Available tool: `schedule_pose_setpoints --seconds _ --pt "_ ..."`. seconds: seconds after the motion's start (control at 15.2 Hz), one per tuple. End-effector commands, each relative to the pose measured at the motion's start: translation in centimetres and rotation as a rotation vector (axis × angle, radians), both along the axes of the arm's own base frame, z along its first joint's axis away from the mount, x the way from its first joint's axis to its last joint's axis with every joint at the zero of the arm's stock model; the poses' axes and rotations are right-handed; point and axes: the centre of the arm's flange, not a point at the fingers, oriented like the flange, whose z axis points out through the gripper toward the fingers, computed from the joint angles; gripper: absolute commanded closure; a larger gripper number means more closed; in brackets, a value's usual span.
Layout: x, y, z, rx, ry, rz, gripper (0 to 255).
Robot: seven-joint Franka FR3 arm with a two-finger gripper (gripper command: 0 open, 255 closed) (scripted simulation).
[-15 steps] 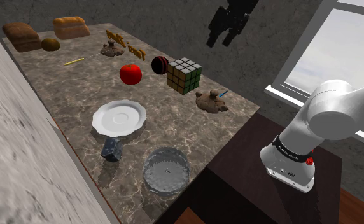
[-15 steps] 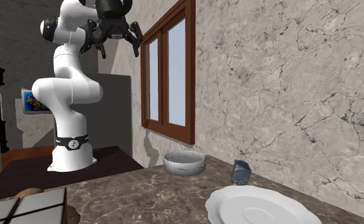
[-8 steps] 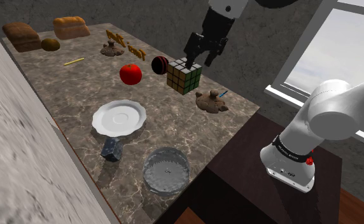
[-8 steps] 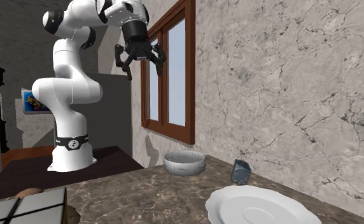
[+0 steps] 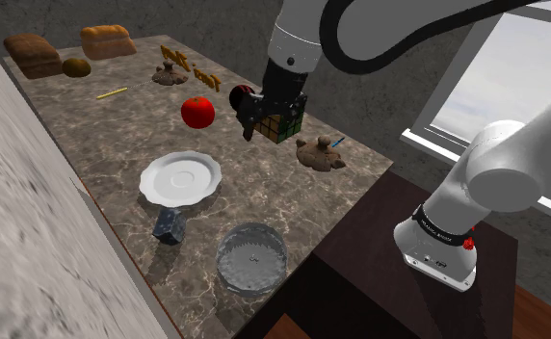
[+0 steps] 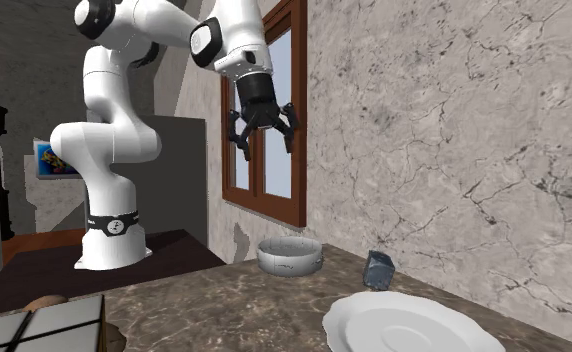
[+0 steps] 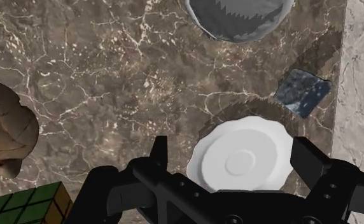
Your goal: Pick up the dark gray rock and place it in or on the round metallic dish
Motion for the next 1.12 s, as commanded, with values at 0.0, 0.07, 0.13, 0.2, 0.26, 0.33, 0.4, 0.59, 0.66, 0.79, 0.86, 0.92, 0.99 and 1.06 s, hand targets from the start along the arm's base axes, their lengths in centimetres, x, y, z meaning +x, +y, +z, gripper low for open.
schedule_pose_setpoints --seconds 0.0,0.07,0.13,0.2,0.26,0.33,0.4,0.59,0.66,0.79,0.86,0.92,0.99,1.06 --pt "0.9 1.9 -1.5 0.006 0.012 -0.017 0" --pt "1.3 2.9 -2.3 0.007 0.018 -0.025 0" --pt "1.7 3.9 -3.2 0.009 0.023 -0.032 0" --pt "2.1 4.8 -4.0 0.01 0.029 -0.04 0" --pt "2.5 5.8 -4.8 0.012 0.035 -0.048 0" --pt "2.9 6.8 -5.6 0.014 0.041 -0.055 0" --pt "3.3 7.7 -6.4 0.015 0.047 -0.063 0" --pt "4.5 10.6 -8.9 0.02 0.064 -0.086 0" --pt "4.9 11.6 -9.8 0.022 0.07 -0.094 0" --pt "5.7 13.5 -11.4 0.025 0.082 -0.109 0" --pt "6.1 14.4 -12.2 0.027 0.088 -0.116 0" --pt "6.5 15.4 -13.1 0.028 0.094 -0.124 0" --pt "7.0 16.3 -13.9 0.03 0.1 -0.132 0" --pt "7.4 17.2 -14.7 0.031 0.105 -0.139 0"
